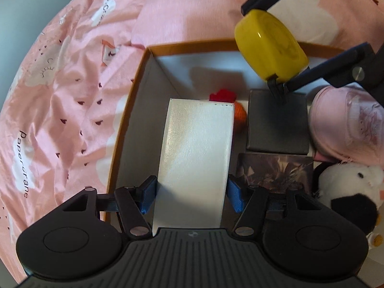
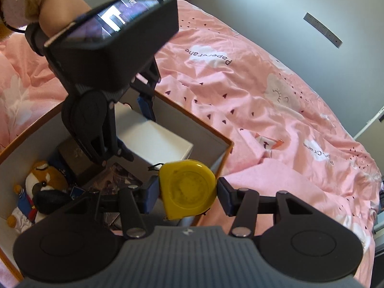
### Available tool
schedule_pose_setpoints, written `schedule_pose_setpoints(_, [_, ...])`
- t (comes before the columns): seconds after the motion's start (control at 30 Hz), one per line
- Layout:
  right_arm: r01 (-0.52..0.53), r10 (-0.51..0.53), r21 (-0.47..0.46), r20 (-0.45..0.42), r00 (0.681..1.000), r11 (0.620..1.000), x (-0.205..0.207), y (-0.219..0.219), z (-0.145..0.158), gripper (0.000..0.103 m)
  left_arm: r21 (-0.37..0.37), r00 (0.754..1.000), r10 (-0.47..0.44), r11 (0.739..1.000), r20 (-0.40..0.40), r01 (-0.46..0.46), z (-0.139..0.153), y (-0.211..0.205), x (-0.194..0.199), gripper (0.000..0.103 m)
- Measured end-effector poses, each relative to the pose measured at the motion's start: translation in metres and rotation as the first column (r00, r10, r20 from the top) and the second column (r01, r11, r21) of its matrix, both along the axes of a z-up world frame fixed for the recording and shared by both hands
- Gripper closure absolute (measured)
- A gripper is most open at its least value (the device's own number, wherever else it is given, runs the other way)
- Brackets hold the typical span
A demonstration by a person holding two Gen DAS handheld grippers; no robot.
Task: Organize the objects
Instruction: 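Carry the tape measure and white box over the shoebox with both grippers, then lower the white box and tape measure into the shoebox and open both grippers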
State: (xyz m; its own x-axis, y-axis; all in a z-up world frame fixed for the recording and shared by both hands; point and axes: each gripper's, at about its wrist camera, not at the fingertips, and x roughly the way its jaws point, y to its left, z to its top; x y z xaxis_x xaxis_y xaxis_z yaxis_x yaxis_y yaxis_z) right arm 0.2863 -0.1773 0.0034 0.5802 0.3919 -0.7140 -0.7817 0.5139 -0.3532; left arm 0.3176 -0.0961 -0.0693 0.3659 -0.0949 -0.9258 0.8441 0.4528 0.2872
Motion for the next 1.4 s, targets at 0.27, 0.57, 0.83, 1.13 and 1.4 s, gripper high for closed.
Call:
schedule_pose_setpoints(0.27, [0.000,0.000,0.006,-0.015,1.000,1.000,0.012,0.008,-0.009,0.049,0.086,1.000,-0.024,0.996,-0.010,0.025,-0.016,-0.002,0.000,0.032])
schedule_pose_setpoints(0.57, [0.006,-0.006,-0.005,-0.006,1.000,1.000,0.008,0.006,-0.006,0.049,0.190,0.999,-0.023,0.982,-0.022,0.027,-0.025,-0.009,0.001,0.028])
schedule_pose_setpoints(0.83, [-0.001,0.001,-0.013,0.003,1.000,1.000,0.006,0.002,-0.004,0.049,0.121,0.999,0.043,0.992,-0.001,-0.043,-0.011,0.002,-0.001,0.032])
schedule_pose_setpoints(1.13, [-0.194,0.211,-0.176,0.088,0.973,0.965,0.004,0.022,-0.020,0.049,-0.152,0.958,0.285,0.947,-0.001,-0.282,0.035,0.034,-0.012,0.032])
schedule_pose_setpoints(1.4, [-0.268,0.358,-0.437,0.137,0.924,0.858,0.024,0.059,-0.060,0.049,-0.232,0.906,0.422,0.882,0.006,-0.410,0.041,0.048,-0.015,0.034])
